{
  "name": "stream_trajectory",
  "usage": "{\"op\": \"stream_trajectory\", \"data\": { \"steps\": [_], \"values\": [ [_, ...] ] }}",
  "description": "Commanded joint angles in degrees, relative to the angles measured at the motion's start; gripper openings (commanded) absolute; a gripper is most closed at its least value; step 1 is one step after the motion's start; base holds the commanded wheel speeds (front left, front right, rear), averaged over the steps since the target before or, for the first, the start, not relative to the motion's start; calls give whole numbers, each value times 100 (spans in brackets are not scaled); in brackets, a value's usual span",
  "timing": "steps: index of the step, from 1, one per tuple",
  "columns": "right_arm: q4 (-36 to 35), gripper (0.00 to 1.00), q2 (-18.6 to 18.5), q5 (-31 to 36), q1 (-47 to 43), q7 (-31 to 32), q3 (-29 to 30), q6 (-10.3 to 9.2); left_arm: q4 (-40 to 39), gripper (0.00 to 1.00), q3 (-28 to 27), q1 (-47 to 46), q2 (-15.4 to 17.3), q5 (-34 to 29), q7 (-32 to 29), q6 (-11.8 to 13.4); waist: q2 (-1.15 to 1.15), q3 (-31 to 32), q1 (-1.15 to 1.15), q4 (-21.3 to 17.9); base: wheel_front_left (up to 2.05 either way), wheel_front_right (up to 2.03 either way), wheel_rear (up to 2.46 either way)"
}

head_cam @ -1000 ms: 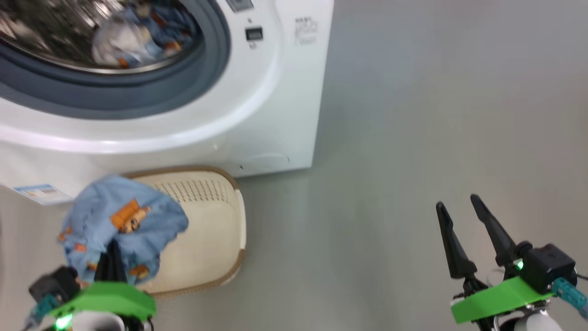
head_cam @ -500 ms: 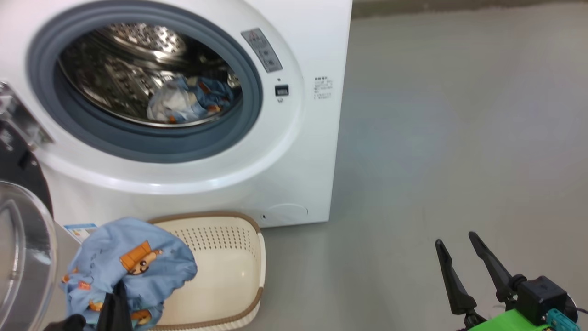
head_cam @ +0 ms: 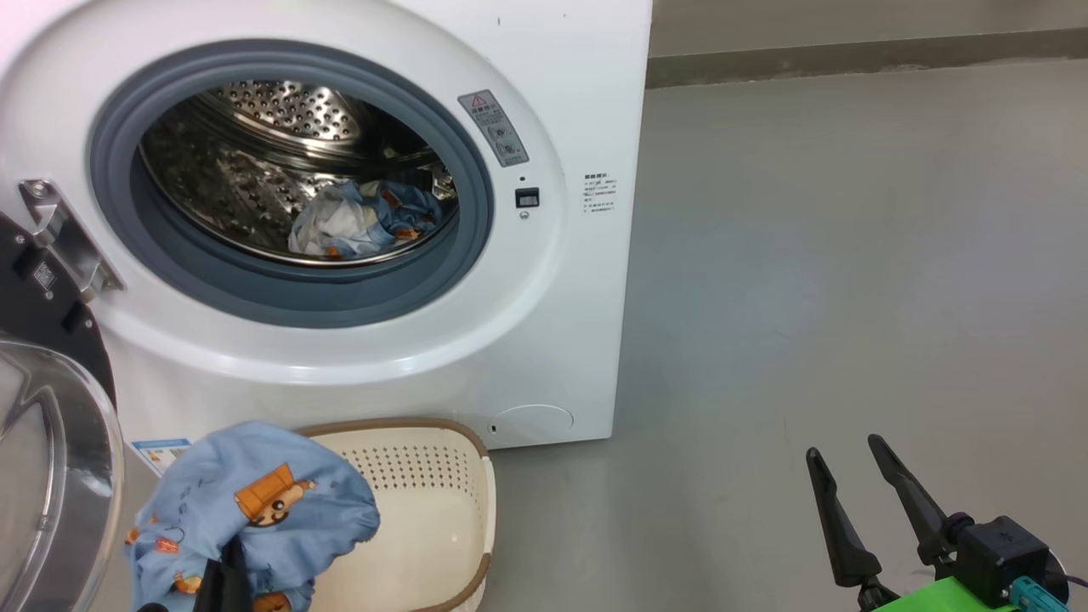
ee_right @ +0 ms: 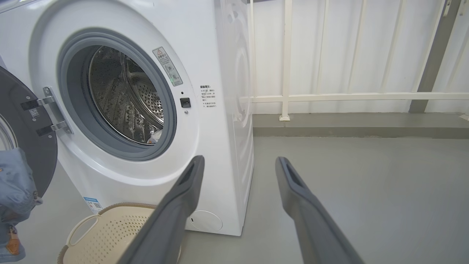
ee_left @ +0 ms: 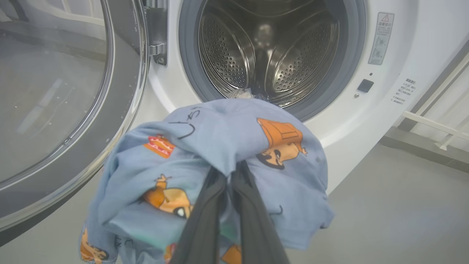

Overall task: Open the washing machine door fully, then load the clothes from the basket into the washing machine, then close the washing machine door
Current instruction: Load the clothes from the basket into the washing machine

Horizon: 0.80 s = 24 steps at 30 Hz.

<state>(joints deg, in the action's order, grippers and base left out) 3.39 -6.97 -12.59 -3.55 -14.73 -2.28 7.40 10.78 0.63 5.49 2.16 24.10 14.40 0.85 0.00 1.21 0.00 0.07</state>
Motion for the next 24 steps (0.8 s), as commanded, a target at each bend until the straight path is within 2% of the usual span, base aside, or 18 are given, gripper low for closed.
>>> {"op": "stream_trajectory", "data": {
  "steps": [1, 16, 24],
  "values": [
    [-161, 100, -33, 96, 91, -27, -129, 9, -200, 0, -161, -114, 72, 20, 60, 48, 0, -19, 0, -3, 0, 0, 0],
    [-170, 100, 6, 65, 185, -27, -192, 9, -454, 0, -104, -202, 72, -36, 60, 36, 0, -229, 0, -132, 0, 0, 0],
    [-198, 100, 83, -3, 417, -27, -251, 9, -408, 0, -130, -791, 76, -106, 60, -8, 0, -683, 0, -375, 0, 0, 0]
  ]
}}
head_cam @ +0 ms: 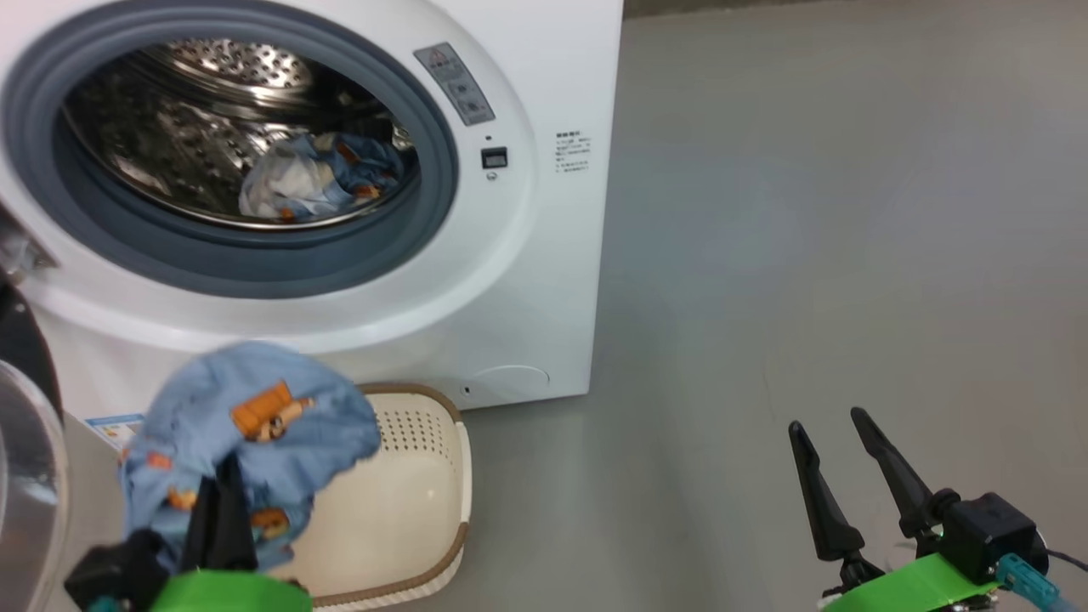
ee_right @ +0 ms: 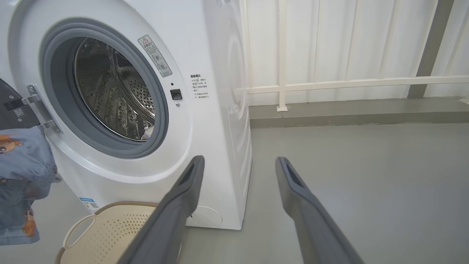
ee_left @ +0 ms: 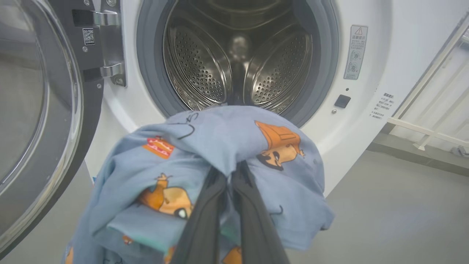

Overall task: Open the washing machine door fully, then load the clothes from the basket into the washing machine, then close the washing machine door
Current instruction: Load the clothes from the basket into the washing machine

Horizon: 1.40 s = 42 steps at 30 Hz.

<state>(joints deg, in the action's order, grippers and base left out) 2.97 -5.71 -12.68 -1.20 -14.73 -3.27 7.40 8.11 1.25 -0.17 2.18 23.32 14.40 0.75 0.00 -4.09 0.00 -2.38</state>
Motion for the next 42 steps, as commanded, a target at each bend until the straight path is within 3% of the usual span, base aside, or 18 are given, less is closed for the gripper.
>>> {"op": "stream_trajectory", "data": {
  "steps": [1, 9, 17, 33, 42],
  "values": [
    [-152, 100, -29, -7, 215, -27, -157, 9, -97, 0, -216, -337, 92, -49, 60, -7, 0, -216, 0, -172, 0, 0, 0],
    [-103, 100, 72, -109, 455, -27, -267, 9, 398, 0, -479, -1483, 352, -131, 59, 70, 0, -754, 0, -573, 0, 0, 0],
    [-33, 100, 128, -219, 731, -27, -463, 9, 986, 0, -543, -2899, 866, -328, -29, 161, 0, -1343, 0, -1043, 0, 0, 0],
    [51, 100, -20, -413, 1058, -27, -874, 9, 2986, 0, -300, -5540, 1639, -899, 34, 174, 0, -2507, 0, -1540, 0, 0, 0],
    [53, 100, -137, -549, 1189, -27, -1025, 9, 3451, 0, 149, -7016, 2034, -1517, 58, 41, 0, -3245, 0, -1655, 0, 0, 0]
  ]
}}
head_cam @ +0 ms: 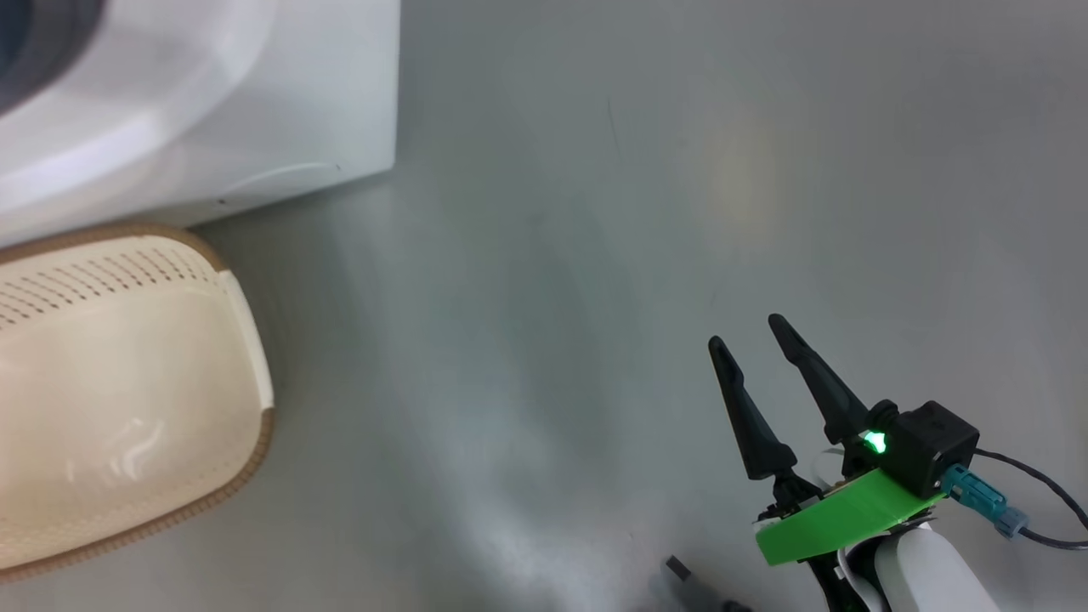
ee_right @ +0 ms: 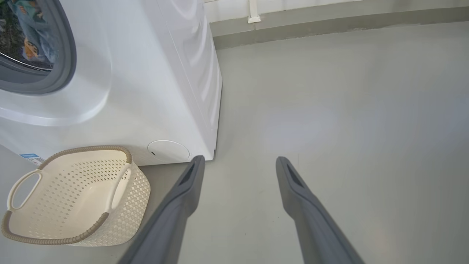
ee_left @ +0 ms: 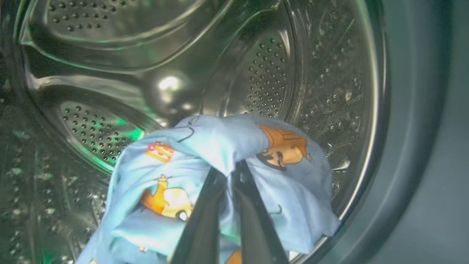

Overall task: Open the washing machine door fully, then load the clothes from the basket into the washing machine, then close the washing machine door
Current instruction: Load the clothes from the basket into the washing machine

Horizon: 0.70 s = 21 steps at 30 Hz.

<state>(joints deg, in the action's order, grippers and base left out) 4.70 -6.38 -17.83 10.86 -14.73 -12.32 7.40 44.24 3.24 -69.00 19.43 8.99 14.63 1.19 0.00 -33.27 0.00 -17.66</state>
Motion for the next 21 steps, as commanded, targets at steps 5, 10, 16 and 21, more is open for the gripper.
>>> {"op": "stream_trajectory", "data": {
  "steps": [5, 10, 16, 21],
  "values": [
    [-185, 100, -130, -89, -11, -27, -64, 9, -489, 0, -15, -514, 447, -356, 36, 161, 0, -604, 0, -120, 0, 0, 0],
    [-266, 100, -186, -119, -15, -27, -3, 9, -839, 0, -157, -558, 604, -497, 36, 400, 0, -783, 0, -110, 0, 0, 0],
    [-262, 100, -179, -127, -63, -27, -47, 9, -457, 0, -158, -397, 646, -567, 36, 443, 0, -794, 0, -95, 0, 0, 0],
    [-248, 100, -203, -194, -163, -27, -103, 9, 353, 0, -94, -540, 776, -628, 37, 425, 0, -685, 0, -183, 0, 0, 0]
  ]
}}
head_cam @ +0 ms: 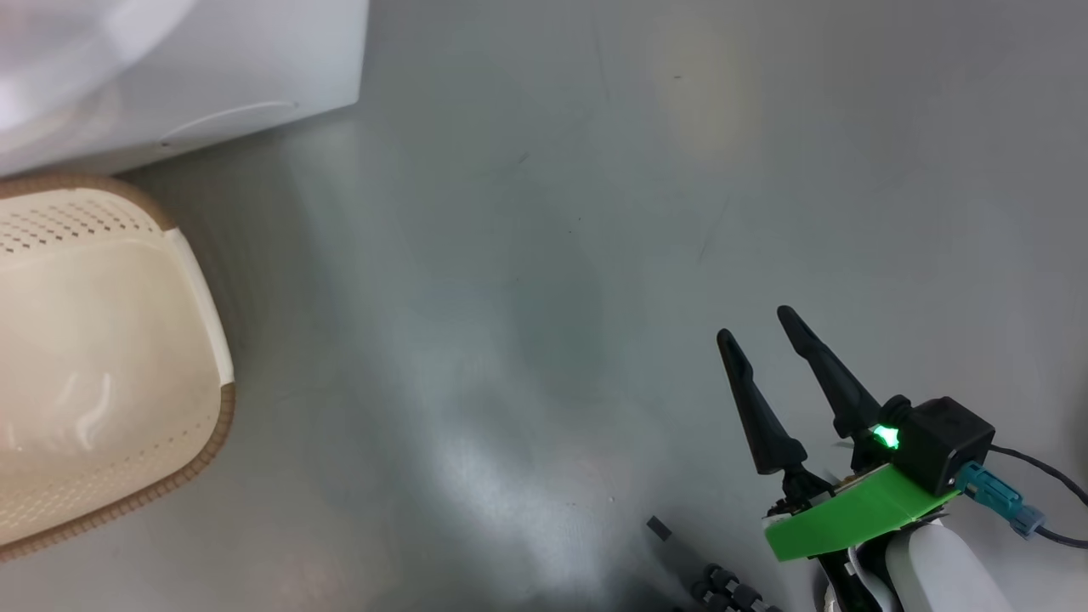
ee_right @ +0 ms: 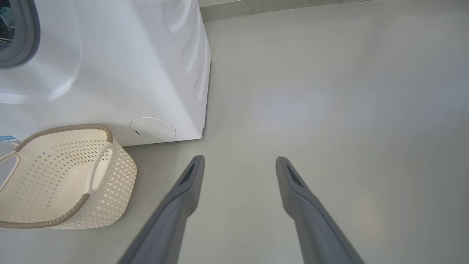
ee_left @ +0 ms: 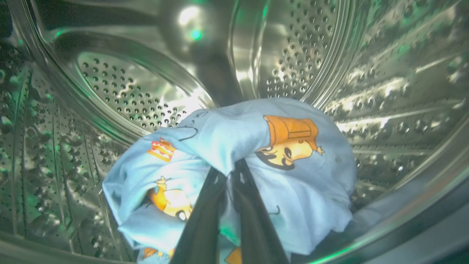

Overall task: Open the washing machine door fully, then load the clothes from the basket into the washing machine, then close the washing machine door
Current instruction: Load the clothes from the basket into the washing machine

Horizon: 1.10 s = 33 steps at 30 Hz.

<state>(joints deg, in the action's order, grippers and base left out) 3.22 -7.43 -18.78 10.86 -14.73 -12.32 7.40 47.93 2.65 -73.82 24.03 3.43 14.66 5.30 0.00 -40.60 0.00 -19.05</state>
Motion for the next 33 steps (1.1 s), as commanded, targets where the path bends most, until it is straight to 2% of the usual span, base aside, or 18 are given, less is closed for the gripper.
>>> {"op": "stream_trajectory", "data": {
  "steps": [1, 3, 4, 6, 7, 8, 9, 18, 33],
  "values": [
    [-99, 100, -104, -103, -199, -27, -84, 9, 144, 0, -19, -118, 336, -87, 33, 21, 0, 67, 0, -62, 0, 0, 0],
    [-93, 100, -125, -107, -279, -27, -38, 9, 471, 0, 1, -236, 340, -91, -35, 53, 0, 106, 0, -77, 0, 0, 0],
    [-93, 100, -135, -107, -321, -27, -7, 9, 583, 12, -2, -293, 319, -80, -33, 91, 0, 121, 0, -72, 0, 0, 0],
    [-95, 100, -150, -116, -393, -27, 42, 9, 843, 42, 16, -394, 268, -77, -115, 165, 0, 151, 0, -57, 0, 0, 0],
    [-92, 100, -158, -118, -422, -27, 55, 9, 973, 81, 37, -436, 245, -91, -165, 212, 0, 176, 0, -49, 0, 0, 0],
    [-92, 100, -158, -118, -422, -27, 55, 9, 973, 81, 37, -436, 245, -91, -165, 212, 0, 176, 0, -49, 0, 0, 0],
    [-88, 100, -160, -128, -446, -27, 61, 9, 1084, 100, 54, -474, 225, -101, -193, 256, 0, 200, 0, -46, 0, 0, 0],
    [-101, 100, -150, -159, -558, -27, 164, 9, 1908, 100, 36, -755, -57, 17, -775, 655, 0, 374, 0, 115, 0, 0, 0],
    [-47, 100, -231, -149, -566, -27, 226, 9, 2344, 100, -88, -343, -680, 447, -489, 724, 0, 985, 0, 500, 0, 0, 0]
  ]
}}
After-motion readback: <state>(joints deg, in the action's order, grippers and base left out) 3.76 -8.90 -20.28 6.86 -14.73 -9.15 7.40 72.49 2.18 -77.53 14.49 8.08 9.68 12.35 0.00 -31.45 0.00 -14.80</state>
